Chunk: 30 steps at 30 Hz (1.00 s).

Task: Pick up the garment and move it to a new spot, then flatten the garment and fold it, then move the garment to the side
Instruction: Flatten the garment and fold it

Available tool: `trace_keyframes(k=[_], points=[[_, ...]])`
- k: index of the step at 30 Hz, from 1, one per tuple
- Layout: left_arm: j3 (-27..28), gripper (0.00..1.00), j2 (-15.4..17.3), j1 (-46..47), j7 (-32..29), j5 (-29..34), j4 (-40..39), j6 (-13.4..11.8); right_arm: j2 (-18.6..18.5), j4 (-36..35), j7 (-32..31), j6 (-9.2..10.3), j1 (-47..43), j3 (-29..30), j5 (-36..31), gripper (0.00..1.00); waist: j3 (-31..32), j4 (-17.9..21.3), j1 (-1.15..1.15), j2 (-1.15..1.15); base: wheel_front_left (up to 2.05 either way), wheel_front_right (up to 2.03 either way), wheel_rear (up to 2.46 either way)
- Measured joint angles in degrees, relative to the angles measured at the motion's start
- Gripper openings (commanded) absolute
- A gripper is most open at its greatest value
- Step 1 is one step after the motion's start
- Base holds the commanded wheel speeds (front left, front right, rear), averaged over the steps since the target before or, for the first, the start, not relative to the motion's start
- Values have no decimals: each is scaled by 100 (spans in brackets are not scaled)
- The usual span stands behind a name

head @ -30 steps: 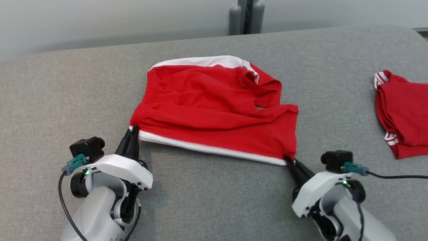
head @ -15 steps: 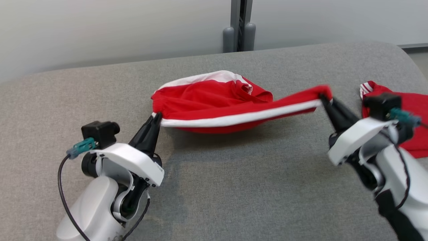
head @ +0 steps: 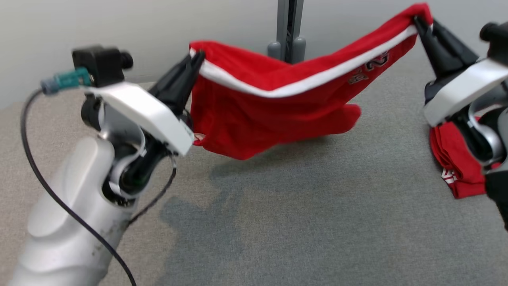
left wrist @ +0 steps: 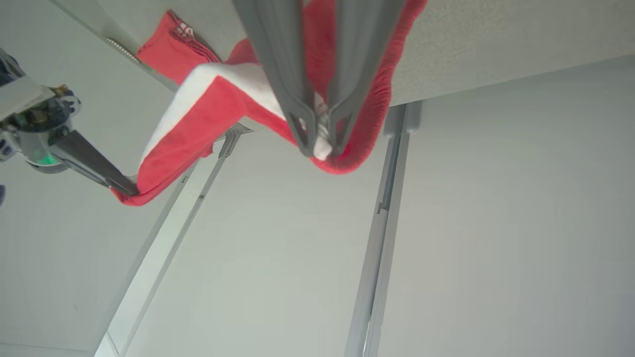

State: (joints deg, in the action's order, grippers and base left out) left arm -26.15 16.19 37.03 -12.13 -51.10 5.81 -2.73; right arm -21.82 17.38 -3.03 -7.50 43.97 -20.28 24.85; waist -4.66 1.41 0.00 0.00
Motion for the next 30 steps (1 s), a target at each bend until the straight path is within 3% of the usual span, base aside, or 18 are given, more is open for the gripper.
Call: trace_keyframes(k=[9,14,21,27,30], points=[[286,0,45,1324,-961,-326,138,-394,87,-330,-700,0,916,293,189,0,-477,14,0,0,0,0,0],[515,0,-93,2743,-1134,-355,734,-571,-160,-34,-849,0,2151,163,289,0,-1142,38,0,0,0,0,0],[689,0,-323,4252,-304,94,1659,-538,-3,827,-537,0,3638,79,268,0,-1963,71,0,0,0,0,0],[679,0,-626,5281,791,510,2760,-311,361,1907,364,0,4696,310,3,0,-2747,141,0,0,0,0,0],[670,0,-681,5372,1195,531,3386,1,745,2466,778,0,4749,293,25,0,-3069,201,0,0,0,0,0]])
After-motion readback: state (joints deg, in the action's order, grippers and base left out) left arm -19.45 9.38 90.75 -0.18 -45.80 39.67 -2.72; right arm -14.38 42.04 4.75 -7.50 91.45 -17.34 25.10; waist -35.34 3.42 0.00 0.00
